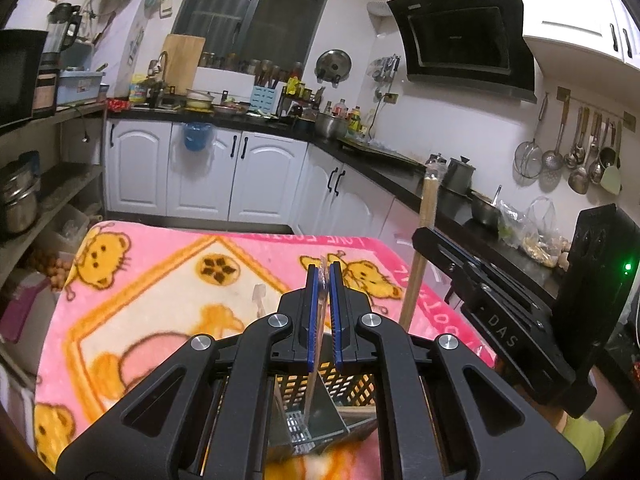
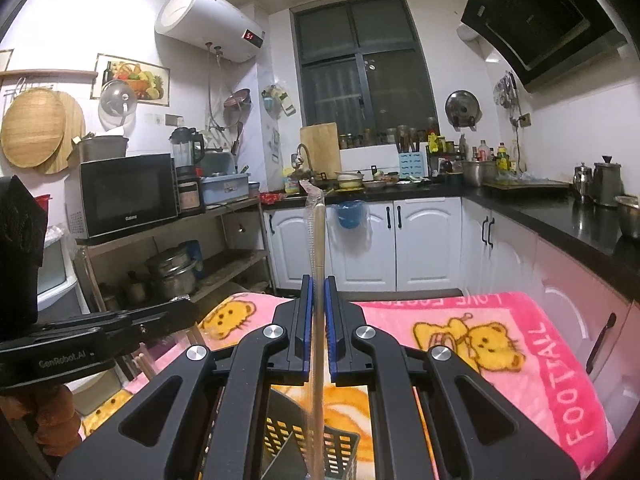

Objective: Organize utensils
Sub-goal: 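Lower the held chopstick into the green caddy with the right gripper, then open the right gripper to release the chopstick in the caddy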

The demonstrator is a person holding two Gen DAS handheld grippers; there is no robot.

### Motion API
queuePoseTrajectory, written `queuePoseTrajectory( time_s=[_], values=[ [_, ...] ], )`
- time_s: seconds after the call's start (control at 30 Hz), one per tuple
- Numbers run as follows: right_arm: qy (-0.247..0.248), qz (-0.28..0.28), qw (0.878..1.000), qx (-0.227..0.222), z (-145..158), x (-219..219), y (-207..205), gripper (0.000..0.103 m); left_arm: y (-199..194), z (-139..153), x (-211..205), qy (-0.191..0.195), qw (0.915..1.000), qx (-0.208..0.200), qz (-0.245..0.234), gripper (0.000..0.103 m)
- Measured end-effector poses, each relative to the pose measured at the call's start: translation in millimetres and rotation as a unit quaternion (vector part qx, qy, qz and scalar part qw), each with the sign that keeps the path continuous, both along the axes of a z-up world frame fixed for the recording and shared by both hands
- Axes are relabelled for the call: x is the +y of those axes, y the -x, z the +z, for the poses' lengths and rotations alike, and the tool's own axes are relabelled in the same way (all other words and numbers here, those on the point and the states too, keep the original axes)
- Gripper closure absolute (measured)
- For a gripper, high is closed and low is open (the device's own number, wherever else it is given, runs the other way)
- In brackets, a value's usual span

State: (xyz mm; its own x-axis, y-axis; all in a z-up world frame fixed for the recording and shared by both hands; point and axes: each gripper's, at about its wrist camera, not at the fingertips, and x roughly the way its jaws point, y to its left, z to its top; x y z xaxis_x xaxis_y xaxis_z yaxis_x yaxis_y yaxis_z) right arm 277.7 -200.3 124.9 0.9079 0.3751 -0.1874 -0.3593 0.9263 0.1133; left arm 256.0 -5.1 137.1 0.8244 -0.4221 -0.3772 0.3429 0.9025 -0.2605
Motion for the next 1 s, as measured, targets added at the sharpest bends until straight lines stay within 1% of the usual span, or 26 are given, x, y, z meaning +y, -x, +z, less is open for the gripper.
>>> queuePoseTrajectory(
  time_s=[0.2,0.67,0.87,1.0],
  values=[
    [-0.009,0.006,1.000,0.004,-10,-10,10,0.096,4,-4,1,0.000,1.0000,0.003,0.002,0.100],
    [-0.003,0.017,0.999,0.045,-24,-21,27,0.089,7,-16,4,0.001,0.9998,0.020,0.000,0.100],
    [0.001,0.012,0.998,0.054,-25,-30,35,0.083,9,-20,5,0.006,0.9997,0.024,0.003,0.100],
    [0.001,0.012,0.998,0.056,-24,-34,38,0.076,13,-23,6,0.011,0.9996,0.027,0.005,0.100]
  ],
)
